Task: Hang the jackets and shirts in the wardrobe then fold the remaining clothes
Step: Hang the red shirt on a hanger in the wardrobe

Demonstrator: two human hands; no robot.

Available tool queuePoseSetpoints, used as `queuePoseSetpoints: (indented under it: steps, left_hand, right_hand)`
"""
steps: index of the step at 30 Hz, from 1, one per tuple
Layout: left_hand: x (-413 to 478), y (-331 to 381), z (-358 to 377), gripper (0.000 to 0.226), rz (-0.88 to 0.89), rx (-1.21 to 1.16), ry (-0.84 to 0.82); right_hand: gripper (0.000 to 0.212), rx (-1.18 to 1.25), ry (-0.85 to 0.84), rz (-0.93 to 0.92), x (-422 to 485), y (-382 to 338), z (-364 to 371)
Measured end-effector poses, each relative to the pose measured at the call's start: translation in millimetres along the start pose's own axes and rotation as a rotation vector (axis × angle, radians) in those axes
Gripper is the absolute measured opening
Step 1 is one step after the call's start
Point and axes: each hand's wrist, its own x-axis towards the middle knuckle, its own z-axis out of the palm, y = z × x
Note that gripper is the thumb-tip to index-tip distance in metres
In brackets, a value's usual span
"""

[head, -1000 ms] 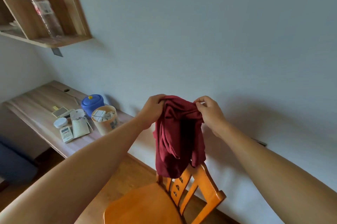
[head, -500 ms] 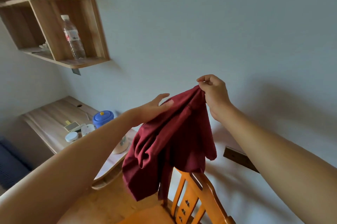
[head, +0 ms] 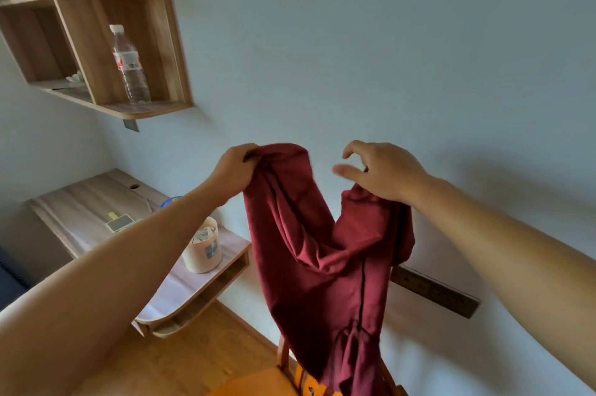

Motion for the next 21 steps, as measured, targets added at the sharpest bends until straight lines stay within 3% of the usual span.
queuePoseSetpoints:
  steps: [2, 7, 10, 12, 14, 16, 21]
  left_hand:
    - [6.1, -2.5, -10.9, 0.033, -0.117, -0.139, 0.094]
    - [15.1, -4.5, -27.2, 0.033, -0.348, -0.369, 0.194]
    - [16.4, 1.4, -28.2, 0.037, -0.382, -0.475, 0.198]
    - [16.4, 6.1, -26.9, 0.044, -0.368, -0.520, 0.214]
    - [16.8, 8.5, -25.8, 0.047, -0.366, -0.538, 0.225]
    - [14.2, 12.0, -24.6, 0.045, -0.376, -0.501, 0.218]
    - [-6.0, 14.8, -19.2, 0.061, -0.283, -0.313, 0.136]
  right_hand:
    - [0.073, -0.268, -0.093, -0.064, -6.0, 13.4, -2.7]
    - [0.077, -0.533, -0.217, -0.077, -14.6, 39.4, -3.2]
    - [0.089, -0.645, -0.318, -0.078, -19.1, 46.3, 2.1]
    - [0.080, -0.742, -0.383, -0.080, -21.1, 48.6, 6.2]
    - [0.049, -0.800, -0.336, -0.079, -20.8, 51.7, 10.8]
    - [0.033, -0.649, -0.213, 0.002, -16.8, 54.1, 16.4]
    - [0.033, 0.149, 0.131, 0.253, 3.3, 36.2, 4.1]
